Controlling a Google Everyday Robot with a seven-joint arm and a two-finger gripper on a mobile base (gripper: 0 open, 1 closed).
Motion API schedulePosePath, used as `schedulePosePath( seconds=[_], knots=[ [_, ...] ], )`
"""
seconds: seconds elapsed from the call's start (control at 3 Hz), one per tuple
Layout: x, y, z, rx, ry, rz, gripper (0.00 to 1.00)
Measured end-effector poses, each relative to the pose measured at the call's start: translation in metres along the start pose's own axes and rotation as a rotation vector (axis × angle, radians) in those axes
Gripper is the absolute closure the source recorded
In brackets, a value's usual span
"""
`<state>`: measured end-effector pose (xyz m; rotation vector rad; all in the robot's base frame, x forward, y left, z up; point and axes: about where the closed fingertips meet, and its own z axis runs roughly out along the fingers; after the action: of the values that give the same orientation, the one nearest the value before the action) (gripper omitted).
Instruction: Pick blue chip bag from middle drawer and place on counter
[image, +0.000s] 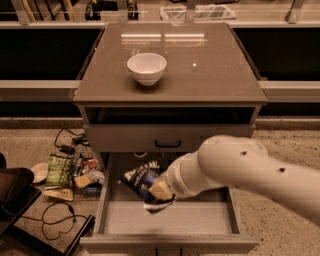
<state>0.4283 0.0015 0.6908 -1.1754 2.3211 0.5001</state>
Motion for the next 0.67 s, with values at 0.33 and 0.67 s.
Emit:
schedulePosePath(
  seconds=[0.33,0.67],
  knots=[
    [-0.049,-0.037,-0.068,0.064,-0.049,0.049,1.00],
    [-0.112,-0.081,-0.129,0.131,-0.139,0.099,1.00]
  ],
)
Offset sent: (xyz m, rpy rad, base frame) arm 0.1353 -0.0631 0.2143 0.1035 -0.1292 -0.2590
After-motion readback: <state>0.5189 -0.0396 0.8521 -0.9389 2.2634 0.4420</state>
